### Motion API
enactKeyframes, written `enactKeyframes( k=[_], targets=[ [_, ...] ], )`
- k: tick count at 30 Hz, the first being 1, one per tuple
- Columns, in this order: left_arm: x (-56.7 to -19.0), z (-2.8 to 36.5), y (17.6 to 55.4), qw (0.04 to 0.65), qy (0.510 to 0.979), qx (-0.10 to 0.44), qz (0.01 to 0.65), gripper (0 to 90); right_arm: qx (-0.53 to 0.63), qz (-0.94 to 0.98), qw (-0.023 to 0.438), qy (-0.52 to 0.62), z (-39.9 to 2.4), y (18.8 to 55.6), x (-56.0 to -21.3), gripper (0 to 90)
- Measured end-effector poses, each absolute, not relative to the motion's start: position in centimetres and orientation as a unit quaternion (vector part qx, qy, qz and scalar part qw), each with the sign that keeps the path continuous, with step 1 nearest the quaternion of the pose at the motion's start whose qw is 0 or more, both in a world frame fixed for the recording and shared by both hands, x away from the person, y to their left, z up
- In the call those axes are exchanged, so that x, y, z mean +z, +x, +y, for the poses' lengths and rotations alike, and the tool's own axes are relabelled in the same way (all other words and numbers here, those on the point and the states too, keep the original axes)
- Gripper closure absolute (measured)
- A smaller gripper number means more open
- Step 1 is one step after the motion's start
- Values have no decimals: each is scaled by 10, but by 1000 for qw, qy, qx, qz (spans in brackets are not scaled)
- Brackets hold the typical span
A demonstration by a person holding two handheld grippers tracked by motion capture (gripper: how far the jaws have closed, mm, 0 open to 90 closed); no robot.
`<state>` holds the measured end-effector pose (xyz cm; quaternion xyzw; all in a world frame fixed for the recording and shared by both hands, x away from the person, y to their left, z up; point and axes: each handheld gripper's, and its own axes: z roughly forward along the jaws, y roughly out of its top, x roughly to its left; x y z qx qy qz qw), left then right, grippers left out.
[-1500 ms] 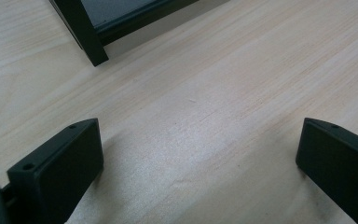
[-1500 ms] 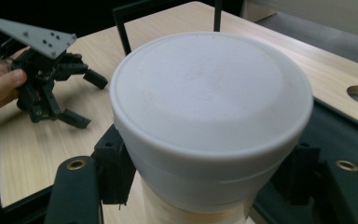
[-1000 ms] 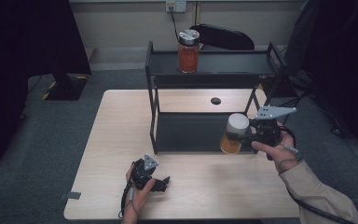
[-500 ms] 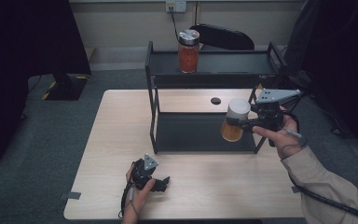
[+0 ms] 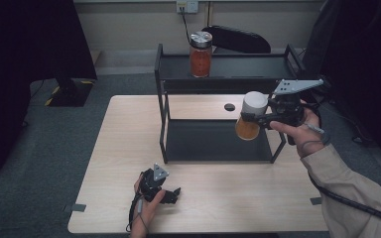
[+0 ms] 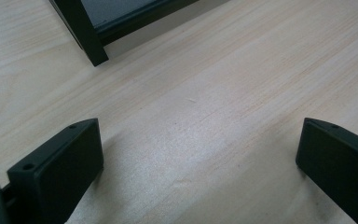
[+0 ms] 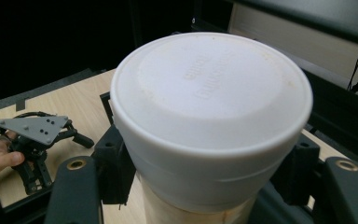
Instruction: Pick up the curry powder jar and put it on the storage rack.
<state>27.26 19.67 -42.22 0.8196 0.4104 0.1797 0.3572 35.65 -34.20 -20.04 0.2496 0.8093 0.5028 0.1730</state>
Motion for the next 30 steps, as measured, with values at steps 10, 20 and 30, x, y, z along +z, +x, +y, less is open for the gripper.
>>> enactKeyframes(
  k=[10,20,30],
  targets=[
    [-422,197,273,357,820,180,410,0,510,801,174,260,-341,365,-179,349],
    [-422,197,273,357,820,180,410,0,507,799,182,266,-342,370,-162,350],
    [-422,197,273,357,820,180,410,0,512,792,188,273,-344,375,-144,349]
  ],
)
